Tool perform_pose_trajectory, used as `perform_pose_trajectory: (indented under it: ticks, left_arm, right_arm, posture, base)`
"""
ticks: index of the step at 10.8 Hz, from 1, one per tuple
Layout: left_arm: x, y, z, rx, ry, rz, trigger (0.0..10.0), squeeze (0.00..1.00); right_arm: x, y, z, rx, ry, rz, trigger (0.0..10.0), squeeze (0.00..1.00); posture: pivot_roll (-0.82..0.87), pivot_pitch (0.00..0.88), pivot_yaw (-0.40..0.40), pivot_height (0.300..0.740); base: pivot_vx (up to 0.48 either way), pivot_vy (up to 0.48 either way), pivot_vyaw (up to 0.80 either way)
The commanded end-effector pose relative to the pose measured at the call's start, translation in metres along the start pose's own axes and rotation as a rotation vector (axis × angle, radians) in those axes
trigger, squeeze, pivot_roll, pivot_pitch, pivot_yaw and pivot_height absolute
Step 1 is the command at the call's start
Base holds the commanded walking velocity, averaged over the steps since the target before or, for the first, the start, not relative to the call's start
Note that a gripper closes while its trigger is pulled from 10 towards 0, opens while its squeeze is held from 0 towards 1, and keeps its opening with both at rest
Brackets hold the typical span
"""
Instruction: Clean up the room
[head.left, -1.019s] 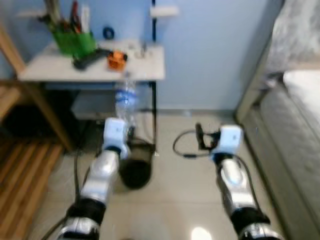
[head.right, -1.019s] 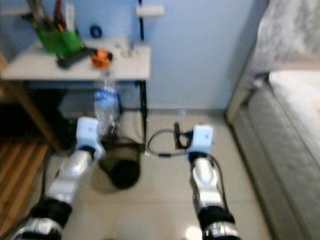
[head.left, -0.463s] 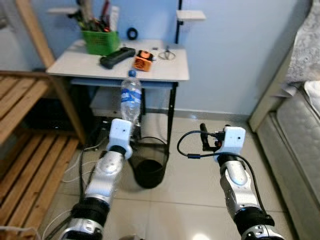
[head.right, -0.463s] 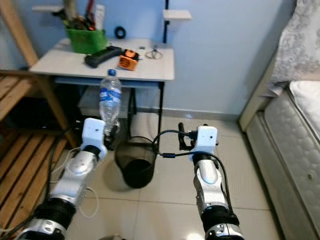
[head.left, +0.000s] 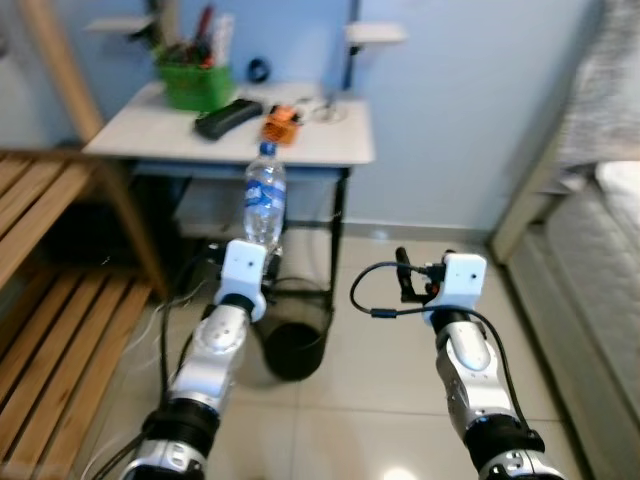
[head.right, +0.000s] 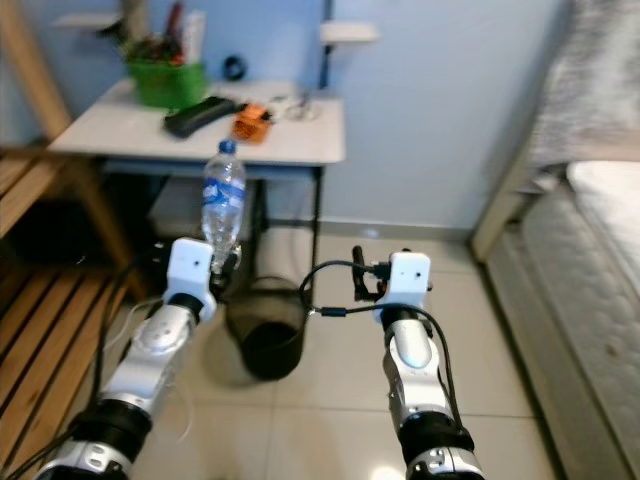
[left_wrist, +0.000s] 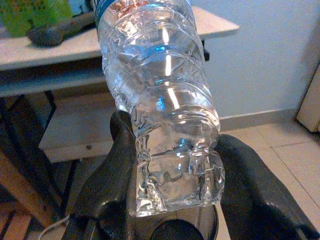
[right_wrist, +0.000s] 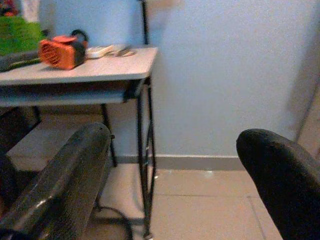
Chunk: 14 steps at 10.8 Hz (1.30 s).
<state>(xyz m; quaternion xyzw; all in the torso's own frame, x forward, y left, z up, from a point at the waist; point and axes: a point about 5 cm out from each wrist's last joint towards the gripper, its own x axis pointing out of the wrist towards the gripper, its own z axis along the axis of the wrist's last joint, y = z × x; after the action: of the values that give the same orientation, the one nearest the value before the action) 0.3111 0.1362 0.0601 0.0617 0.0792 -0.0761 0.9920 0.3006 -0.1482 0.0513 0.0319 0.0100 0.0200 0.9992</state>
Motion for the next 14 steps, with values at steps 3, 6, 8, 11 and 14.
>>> perform_pose_trajectory:
  ticks: [3, 6, 8, 11, 14]
  left_arm:
    - [0.0050, -0.0040, 0.0182, 0.017, -0.077, -0.014, 10.0, 0.00]
    - [0.0063, -0.0037, 0.0177, -0.002, -0.067, -0.006, 10.0, 0.00]
    - [0.0068, -0.0033, 0.0159, 0.000, -0.053, -0.002, 10.0, 0.00]
    - [0.0073, -0.0027, 0.0145, 0.002, -0.046, 0.008, 10.0, 0.00]
    - [0.0083, -0.0038, 0.0147, -0.014, -0.045, 0.001, 10.0, 0.00]
  right_arm:
    - [0.0008, -0.0039, 0.0019, -0.003, -0.004, -0.011, 10.0, 0.00]
    - [0.0005, -0.0043, 0.0018, -0.002, -0.005, -0.013, 10.0, 0.00]
    - [0.0011, -0.0036, 0.0018, -0.001, -0.003, -0.011, 10.0, 0.00]
    - [0.0010, -0.0027, 0.0012, -0.002, 0.000, -0.006, 10.0, 0.00]
    - [0.0001, -0.0024, 0.0001, 0.000, 0.002, -0.009, 10.0, 0.00]
  posture:
    - [-0.01, 0.000, 0.020, 0.740]
    - [-0.01, 0.000, 0.021, 0.740]
    - [0.00, 0.000, 0.021, 0.740]
    - [0.00, 0.000, 0.021, 0.740]
    - [0.00, 0.000, 0.025, 0.740]
  base:
    - [0.400, -0.260, 0.00]
    - [0.265, -0.175, 0.00]
    - [0.000, 0.000, 0.00]
    - [0.000, 0.000, 0.00]
    - [0.000, 0.000, 0.00]
